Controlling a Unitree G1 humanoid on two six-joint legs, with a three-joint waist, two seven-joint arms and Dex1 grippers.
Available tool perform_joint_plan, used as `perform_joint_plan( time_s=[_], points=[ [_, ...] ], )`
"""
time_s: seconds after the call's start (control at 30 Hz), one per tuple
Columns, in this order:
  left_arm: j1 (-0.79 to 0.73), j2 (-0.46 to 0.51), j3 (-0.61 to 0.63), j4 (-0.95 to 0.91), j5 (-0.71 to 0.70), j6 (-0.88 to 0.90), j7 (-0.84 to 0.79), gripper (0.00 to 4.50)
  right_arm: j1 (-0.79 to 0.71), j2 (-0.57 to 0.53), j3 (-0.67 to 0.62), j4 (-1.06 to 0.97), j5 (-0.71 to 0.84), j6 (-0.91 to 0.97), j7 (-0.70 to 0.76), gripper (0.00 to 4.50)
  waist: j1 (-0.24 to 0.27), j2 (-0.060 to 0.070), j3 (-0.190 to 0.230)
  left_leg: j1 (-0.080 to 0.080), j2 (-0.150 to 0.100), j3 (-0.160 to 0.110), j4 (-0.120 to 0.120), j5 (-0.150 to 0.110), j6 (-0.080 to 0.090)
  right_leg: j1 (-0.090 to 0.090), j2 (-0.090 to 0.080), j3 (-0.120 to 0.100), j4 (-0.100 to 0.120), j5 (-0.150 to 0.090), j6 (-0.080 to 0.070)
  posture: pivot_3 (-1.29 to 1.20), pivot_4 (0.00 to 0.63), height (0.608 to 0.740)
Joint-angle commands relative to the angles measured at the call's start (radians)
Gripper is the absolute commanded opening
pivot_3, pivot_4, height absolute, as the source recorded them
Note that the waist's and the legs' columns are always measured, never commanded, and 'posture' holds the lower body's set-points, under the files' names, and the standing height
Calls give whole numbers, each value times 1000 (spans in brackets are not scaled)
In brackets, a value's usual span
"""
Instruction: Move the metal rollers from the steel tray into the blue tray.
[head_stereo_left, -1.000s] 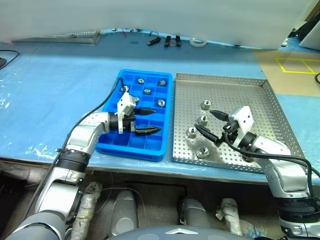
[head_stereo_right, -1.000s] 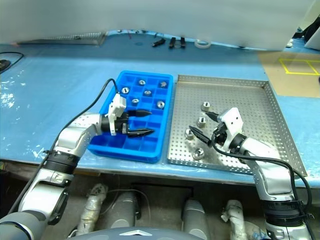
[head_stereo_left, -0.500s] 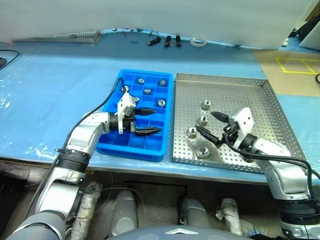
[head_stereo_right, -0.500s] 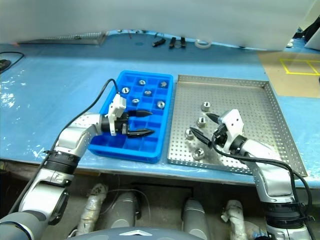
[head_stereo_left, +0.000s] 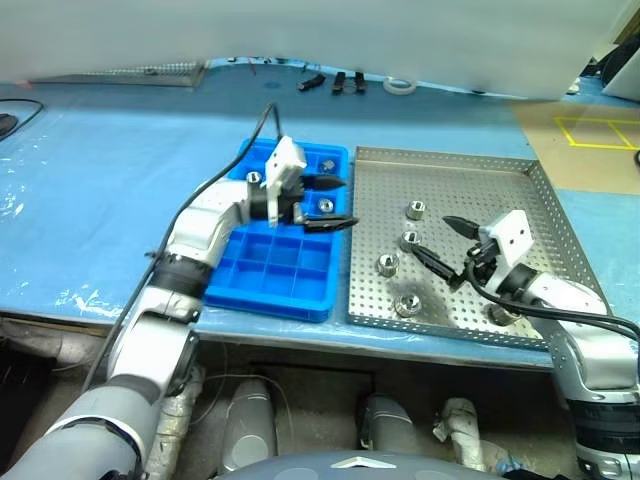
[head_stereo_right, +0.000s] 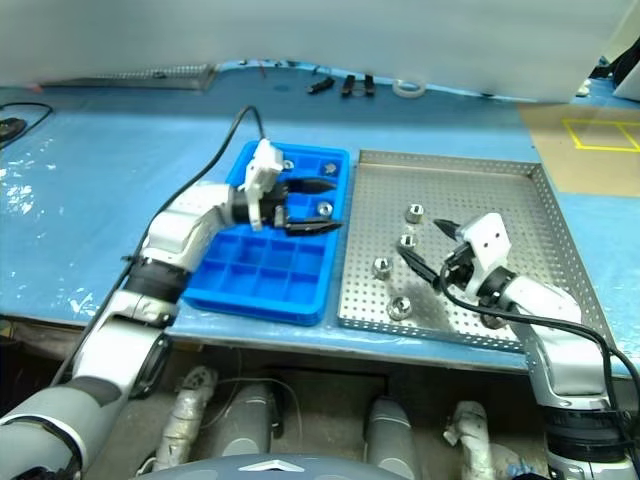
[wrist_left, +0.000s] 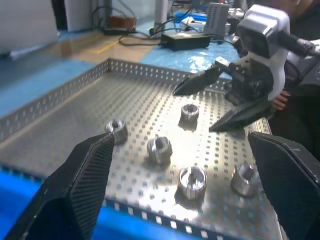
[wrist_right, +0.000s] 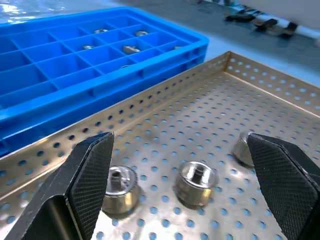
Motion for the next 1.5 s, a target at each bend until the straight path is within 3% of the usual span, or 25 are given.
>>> perform_joint_plan(
  time_s=[0.03,0.23,0.47,0.83,1.23,1.33,1.5],
  points=[
    [-75,-46,-83,134,87,-122,-76,4500,40,0,-55,-87,15,-10,-29,4486,-2,0,0,0,0,0,0,0,0,0,0,0,-1,0,0,-238,150,740],
    [-185,-149,-184,457,236,-332,-176,4500,198,57,-107,-235,16,4,-118,4486,-27,0,0,-3,1,0,-1,-1,2,-1,0,0,-2,-1,1,-375,150,740],
    [-254,-233,-183,688,341,-476,-176,4500,406,139,-113,-445,29,37,-203,4486,-69,0,0,-2,-6,2,0,-3,5,-1,-7,0,-3,-1,3,-520,150,740],
    [-290,-279,-205,834,529,-521,64,4500,508,186,-107,-537,9,49,-278,4486,-118,-1,0,-3,-11,1,1,-6,9,0,-9,1,-4,-5,10,-595,150,740],
    [-270,-245,-204,842,603,-518,24,4500,501,186,-77,-521,-18,44,-293,4486,-158,-1,0,-3,-13,1,1,-8,12,0,-11,1,-5,-5,10,-582,150,740],
    [-265,-243,-191,840,595,-518,9,3969,487,178,-81,-512,-20,46,-292,4500,-161,-1,0,-3,-14,1,1,-8,12,1,-11,1,-5,-5,10,-575,150,740],
    [-253,-227,-198,837,612,-529,0,2274,471,171,-76,-500,-25,47,-290,4500,-161,-1,0,-3,-14,1,1,-8,13,1,-11,1,-5,-5,10,-568,150,740]
  ],
)
